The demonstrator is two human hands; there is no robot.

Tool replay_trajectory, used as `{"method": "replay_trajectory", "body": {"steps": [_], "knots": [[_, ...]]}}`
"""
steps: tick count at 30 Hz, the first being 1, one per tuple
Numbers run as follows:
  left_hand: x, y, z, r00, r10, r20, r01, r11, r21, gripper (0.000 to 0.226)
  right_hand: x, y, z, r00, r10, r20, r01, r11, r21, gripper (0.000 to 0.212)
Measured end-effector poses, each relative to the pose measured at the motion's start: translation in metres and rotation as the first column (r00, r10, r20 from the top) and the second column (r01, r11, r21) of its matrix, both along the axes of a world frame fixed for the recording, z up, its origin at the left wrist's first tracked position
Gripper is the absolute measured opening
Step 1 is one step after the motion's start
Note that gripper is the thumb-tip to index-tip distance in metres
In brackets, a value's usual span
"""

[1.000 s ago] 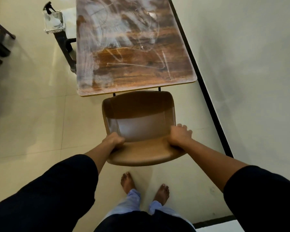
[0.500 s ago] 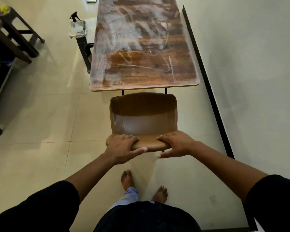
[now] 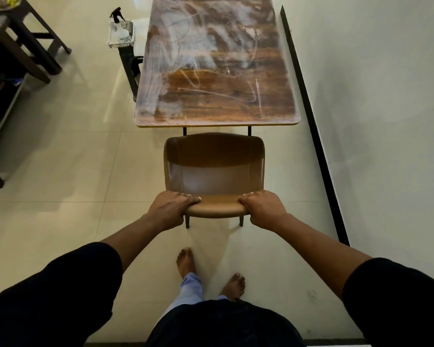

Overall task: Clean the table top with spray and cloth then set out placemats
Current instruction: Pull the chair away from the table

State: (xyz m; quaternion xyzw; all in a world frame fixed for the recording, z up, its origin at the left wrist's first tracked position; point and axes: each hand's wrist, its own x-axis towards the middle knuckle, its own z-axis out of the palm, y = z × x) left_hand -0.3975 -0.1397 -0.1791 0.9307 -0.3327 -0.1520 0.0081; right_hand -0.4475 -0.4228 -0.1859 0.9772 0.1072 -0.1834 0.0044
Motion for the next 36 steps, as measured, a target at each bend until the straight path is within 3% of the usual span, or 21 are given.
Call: {"method": "replay_trajectory", "body": {"steps": [12,20,36], "knots": [[0.000,0.001,0.003,1.000,0.029,-0.006,-0.029,1.000,-0.011,0.076,-0.008,0.009,-0.001,0.997,-0.067,0.034,0.067,0.998,0.022,0.036],[0.001,-0.001,0.000,0.997,0.056,0.044,-0.056,0.998,-0.010,0.078,-0.001,0.004,-0.003,0.999,-0.002,0.053,0.002,1.000,-0.004,0.051],[0.001,-0.010,0.000,0.997,0.050,0.061,-0.049,0.999,-0.016,0.074,-0.001,-0.004,0.005,0.994,0.038,0.107,-0.036,0.999,-0.019,0.053]]}}
